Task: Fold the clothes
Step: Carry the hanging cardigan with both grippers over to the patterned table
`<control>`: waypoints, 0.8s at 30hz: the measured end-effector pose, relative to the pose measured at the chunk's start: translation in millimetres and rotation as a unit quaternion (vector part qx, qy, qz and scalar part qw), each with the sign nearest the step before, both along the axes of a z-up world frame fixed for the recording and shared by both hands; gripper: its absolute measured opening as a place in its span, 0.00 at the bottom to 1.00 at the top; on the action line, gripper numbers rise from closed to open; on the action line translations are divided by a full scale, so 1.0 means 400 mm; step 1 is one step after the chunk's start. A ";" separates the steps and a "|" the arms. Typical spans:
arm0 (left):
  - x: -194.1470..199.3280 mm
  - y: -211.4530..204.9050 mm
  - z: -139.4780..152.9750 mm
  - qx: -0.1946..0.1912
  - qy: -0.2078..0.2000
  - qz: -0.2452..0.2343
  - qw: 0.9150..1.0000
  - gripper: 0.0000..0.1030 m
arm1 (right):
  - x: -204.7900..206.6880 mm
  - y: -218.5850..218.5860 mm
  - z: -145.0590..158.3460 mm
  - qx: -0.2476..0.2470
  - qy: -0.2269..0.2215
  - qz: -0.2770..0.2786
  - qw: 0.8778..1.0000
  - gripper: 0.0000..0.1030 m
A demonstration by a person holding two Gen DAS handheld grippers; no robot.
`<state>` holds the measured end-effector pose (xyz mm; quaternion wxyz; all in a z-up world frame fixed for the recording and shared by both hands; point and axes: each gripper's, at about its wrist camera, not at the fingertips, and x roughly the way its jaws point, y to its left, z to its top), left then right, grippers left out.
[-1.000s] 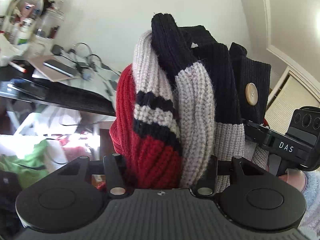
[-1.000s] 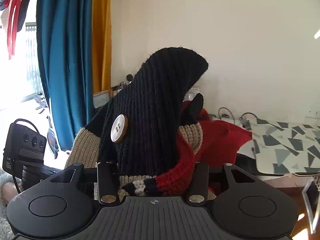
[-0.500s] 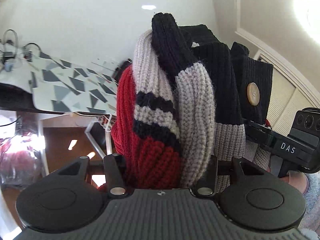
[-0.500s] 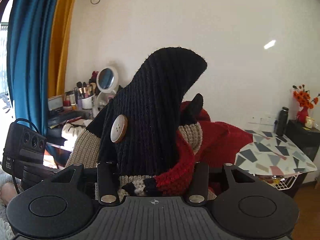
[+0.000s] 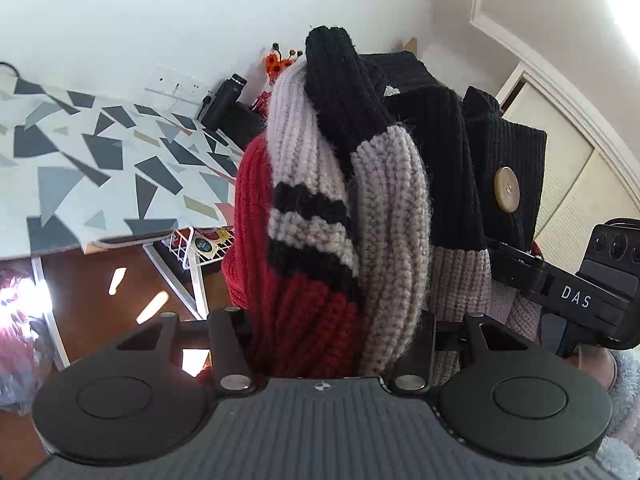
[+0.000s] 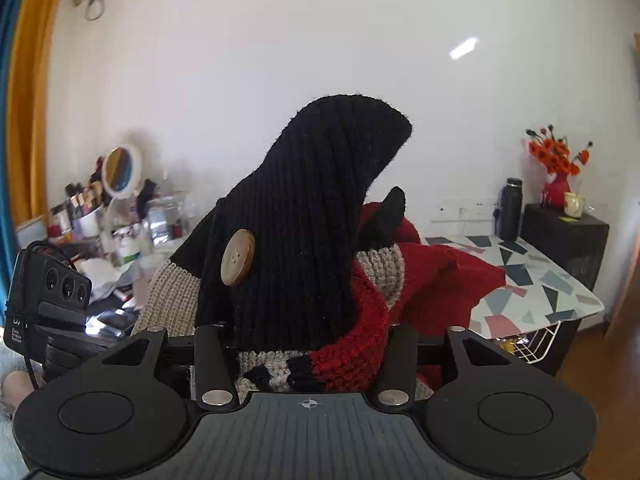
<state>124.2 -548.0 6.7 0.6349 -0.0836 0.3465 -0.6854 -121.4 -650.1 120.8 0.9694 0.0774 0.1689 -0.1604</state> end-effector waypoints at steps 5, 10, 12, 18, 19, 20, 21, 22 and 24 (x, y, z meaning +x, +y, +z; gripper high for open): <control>0.065 -0.124 0.004 0.008 -0.007 -0.006 1.000 0.48 | 0.085 -0.165 -0.019 0.013 -0.013 -0.012 1.000 0.41; 0.115 -0.234 -0.004 0.017 -0.008 -0.002 1.000 0.48 | 0.158 -0.300 -0.040 0.022 -0.016 -0.015 1.000 0.41; 0.135 -0.278 -0.007 0.021 -0.009 -0.001 1.000 0.48 | 0.180 -0.345 -0.049 0.027 -0.014 -0.013 0.999 0.41; 0.172 -0.420 -0.018 0.023 -0.014 0.016 1.000 0.48 | 0.236 -0.505 -0.079 0.031 -0.017 0.004 0.999 0.41; 0.175 -0.449 -0.018 0.024 -0.015 0.019 0.999 0.48 | 0.241 -0.536 -0.084 0.030 -0.019 0.007 0.999 0.41; 0.176 -0.481 -0.019 0.025 -0.017 0.023 0.999 0.48 | 0.246 -0.572 -0.090 0.029 -0.022 0.010 0.999 0.41; 0.177 -0.512 -0.019 0.027 -0.019 0.026 0.999 0.48 | 0.250 -0.611 -0.096 0.030 -0.024 0.013 0.999 0.41; 0.176 -0.548 -0.018 0.030 -0.019 0.029 0.999 0.48 | 0.253 -0.654 -0.103 0.032 -0.025 0.016 0.999 0.41; 0.173 -0.625 -0.015 0.039 -0.019 0.037 0.998 0.48 | 0.259 -0.741 -0.113 0.036 -0.025 0.022 0.999 0.41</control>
